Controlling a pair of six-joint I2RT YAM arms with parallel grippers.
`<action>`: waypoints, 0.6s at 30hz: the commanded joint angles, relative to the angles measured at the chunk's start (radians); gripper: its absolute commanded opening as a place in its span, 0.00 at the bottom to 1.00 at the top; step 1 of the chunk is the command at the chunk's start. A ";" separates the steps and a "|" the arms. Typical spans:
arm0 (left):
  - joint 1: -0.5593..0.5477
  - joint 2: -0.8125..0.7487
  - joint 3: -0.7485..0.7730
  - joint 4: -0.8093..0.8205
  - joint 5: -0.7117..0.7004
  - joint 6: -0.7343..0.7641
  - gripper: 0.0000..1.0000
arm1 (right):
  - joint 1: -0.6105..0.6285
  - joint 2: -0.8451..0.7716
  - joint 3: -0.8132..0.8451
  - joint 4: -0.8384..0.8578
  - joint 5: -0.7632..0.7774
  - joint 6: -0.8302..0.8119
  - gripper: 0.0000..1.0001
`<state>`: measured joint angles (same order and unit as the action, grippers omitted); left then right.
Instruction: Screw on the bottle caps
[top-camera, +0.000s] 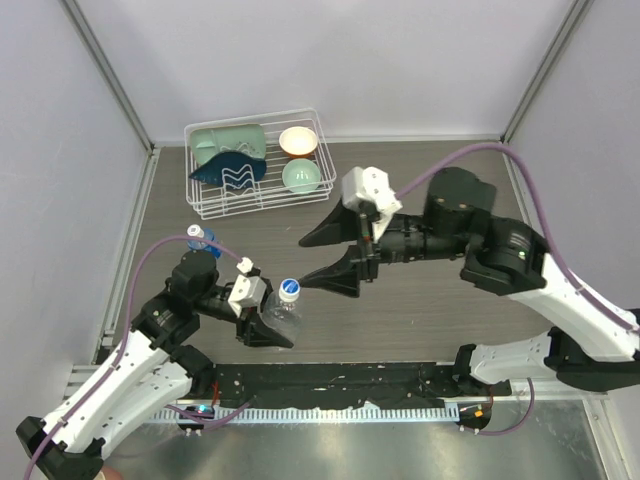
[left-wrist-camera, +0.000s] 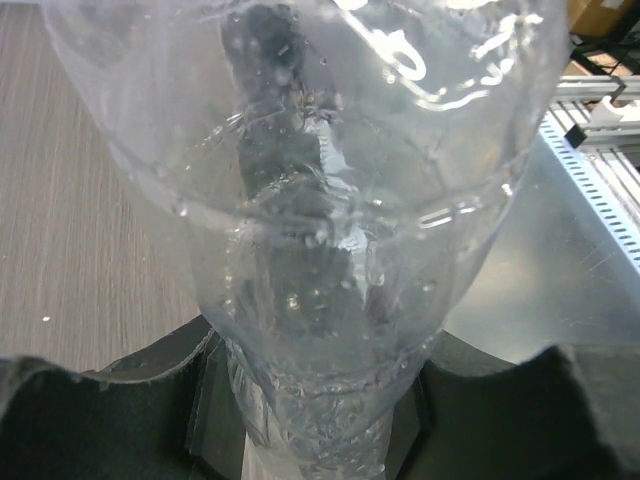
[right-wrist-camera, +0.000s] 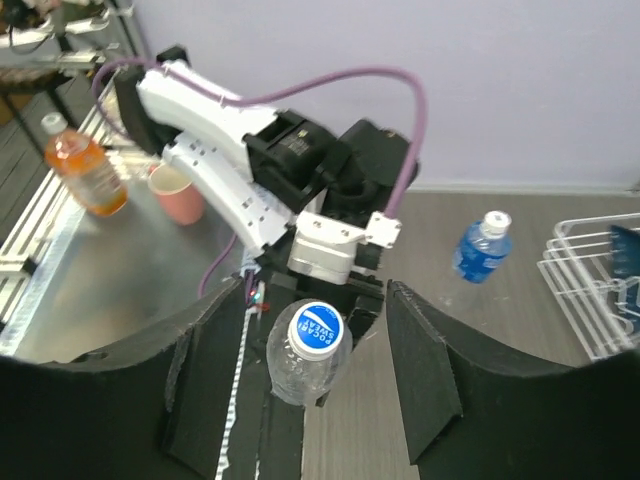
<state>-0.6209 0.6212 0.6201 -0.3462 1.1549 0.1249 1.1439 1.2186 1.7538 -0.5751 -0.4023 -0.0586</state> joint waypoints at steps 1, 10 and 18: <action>0.012 0.014 0.066 0.022 0.091 -0.047 0.00 | 0.005 0.085 -0.010 -0.019 -0.148 -0.049 0.62; 0.015 0.023 0.078 0.038 0.080 -0.054 0.00 | 0.028 0.096 -0.046 0.003 -0.161 -0.061 0.52; 0.020 0.017 0.073 0.046 0.045 -0.056 0.00 | 0.028 0.062 -0.094 0.038 -0.150 -0.040 0.25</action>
<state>-0.6109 0.6434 0.6586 -0.3302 1.2137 0.0826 1.1675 1.3357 1.6745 -0.5915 -0.5381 -0.1066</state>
